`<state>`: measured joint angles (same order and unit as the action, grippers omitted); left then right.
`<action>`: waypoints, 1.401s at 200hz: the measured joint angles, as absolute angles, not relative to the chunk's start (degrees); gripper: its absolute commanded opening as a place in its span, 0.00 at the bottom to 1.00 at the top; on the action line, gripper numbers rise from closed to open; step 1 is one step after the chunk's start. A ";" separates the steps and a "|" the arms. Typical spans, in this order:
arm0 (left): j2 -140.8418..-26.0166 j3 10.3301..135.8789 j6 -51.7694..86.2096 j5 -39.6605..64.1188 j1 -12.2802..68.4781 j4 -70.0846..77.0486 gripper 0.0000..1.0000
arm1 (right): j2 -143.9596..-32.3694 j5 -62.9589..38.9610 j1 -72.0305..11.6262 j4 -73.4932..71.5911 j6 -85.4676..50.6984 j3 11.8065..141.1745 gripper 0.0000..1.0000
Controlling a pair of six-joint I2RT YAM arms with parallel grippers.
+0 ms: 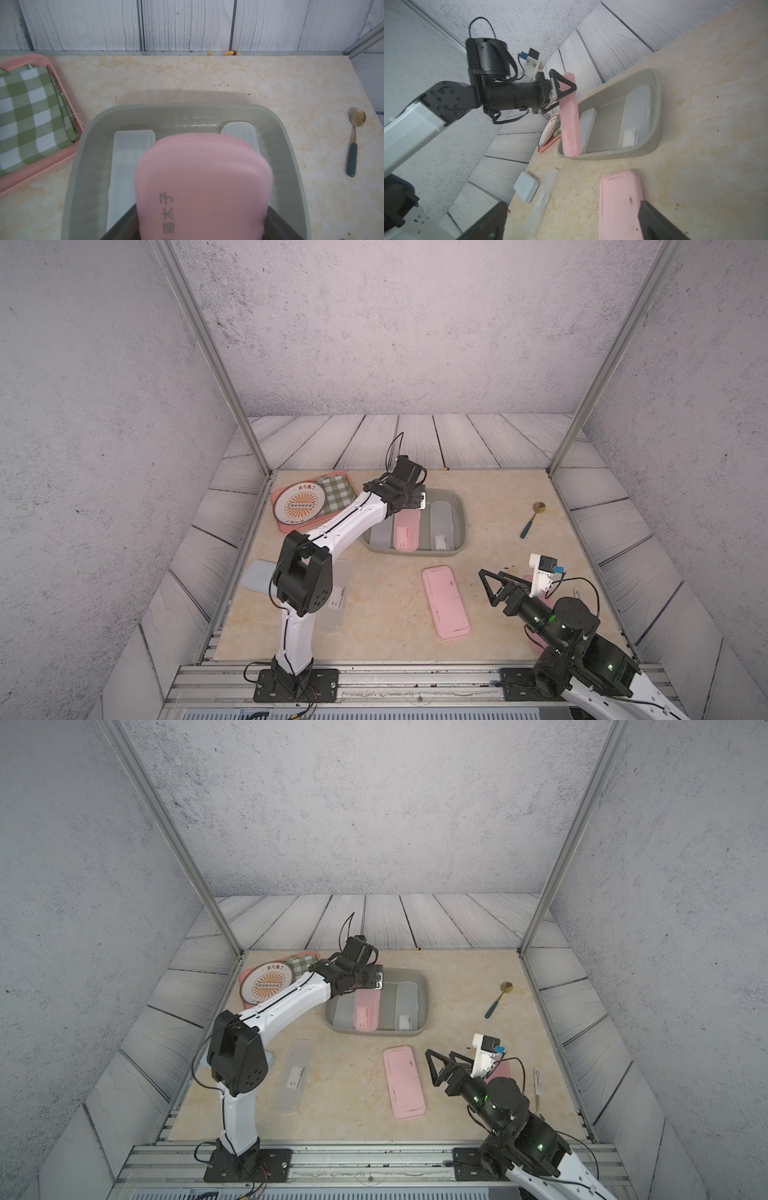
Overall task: Put the pencil case into the storage box
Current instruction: Place the pencil case at the storage box.
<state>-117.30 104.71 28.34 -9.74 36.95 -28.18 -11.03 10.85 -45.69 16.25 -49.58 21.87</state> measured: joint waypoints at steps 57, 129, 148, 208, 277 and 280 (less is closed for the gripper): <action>-127.74 109.27 26.79 -12.64 35.38 -26.63 0.57 | -15.25 9.56 -45.69 15.38 -49.91 22.83 0.99; -132.09 110.54 25.89 -12.32 35.11 -26.00 0.61 | -18.04 9.10 -45.69 12.40 -50.63 22.83 0.99; -132.84 111.33 25.96 -12.23 35.11 -26.04 0.66 | -18.63 9.06 -45.69 11.92 -50.81 22.83 0.99; -135.83 113.06 26.33 -12.19 35.00 -25.52 0.78 | -18.96 9.02 -45.69 11.29 -50.94 22.83 0.99; -136.14 113.75 27.03 -10.76 34.94 -26.50 1.00 | -19.03 9.04 -45.69 10.57 -51.07 22.81 0.99; -136.11 113.75 27.03 -10.70 34.94 -26.57 1.00 | -19.03 9.04 -45.69 10.57 -51.07 22.81 0.99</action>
